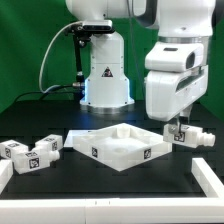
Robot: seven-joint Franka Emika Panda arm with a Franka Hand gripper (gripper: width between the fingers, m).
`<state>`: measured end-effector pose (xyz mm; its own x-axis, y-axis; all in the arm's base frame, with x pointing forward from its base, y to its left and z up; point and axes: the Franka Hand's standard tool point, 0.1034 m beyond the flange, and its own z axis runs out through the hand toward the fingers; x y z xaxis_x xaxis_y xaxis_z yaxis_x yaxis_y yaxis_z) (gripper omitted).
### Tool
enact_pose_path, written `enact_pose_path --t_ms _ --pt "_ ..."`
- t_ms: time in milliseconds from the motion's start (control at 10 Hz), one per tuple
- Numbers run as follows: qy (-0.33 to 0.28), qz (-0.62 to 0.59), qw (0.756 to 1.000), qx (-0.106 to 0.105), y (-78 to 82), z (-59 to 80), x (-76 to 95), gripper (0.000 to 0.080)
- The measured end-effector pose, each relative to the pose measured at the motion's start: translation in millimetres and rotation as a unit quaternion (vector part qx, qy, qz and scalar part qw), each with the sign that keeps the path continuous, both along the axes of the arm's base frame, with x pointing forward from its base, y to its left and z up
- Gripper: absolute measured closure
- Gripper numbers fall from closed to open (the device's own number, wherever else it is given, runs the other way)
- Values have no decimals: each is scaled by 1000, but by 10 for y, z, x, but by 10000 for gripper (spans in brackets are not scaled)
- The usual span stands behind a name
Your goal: Assemble one leg
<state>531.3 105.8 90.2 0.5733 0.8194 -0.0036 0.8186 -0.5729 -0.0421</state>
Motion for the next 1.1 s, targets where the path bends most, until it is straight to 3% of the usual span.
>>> enact_pose_path --t_ms 200,300,500,600,1000,1100 --pt "0 0 1000 0 20 3 -5 518" --pt "-1 -23 1000 -1 146 43 -85 518" --pt "-14 -46 999 -1 436 182 -519 518" --pt "-29 -53 998 1 526 184 -634 518" --pt "-30 -62 998 1 523 139 -673 518" --pt "-29 -89 996 0 596 83 -786 518"
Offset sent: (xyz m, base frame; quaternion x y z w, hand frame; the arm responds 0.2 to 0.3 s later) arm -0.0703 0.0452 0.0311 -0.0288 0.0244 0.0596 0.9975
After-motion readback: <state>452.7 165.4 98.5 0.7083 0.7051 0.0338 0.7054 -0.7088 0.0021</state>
